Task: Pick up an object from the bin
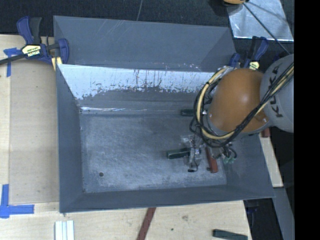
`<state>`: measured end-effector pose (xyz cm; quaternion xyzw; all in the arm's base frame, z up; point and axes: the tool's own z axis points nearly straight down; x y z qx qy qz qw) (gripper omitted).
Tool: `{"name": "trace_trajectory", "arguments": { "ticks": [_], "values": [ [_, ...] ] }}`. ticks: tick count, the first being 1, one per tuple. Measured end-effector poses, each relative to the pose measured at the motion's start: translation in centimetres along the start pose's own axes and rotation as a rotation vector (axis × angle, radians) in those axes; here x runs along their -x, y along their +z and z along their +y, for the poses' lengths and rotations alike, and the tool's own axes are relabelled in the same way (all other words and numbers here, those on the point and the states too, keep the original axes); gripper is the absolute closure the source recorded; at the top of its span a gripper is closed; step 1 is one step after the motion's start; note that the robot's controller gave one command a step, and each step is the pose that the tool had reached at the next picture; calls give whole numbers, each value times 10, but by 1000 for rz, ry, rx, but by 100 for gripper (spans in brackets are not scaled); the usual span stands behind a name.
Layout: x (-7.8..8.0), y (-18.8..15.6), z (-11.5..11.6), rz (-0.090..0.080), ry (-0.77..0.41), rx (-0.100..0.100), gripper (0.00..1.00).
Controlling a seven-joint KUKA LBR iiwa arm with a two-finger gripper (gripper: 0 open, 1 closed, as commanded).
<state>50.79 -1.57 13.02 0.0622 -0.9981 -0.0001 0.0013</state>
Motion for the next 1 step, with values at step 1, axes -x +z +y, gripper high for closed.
{"name": "trace_trajectory", "arguments": {
  "ticks": [1],
  "values": [
    [4,-123,0,-6,-17,-1,100]
  ]
}}
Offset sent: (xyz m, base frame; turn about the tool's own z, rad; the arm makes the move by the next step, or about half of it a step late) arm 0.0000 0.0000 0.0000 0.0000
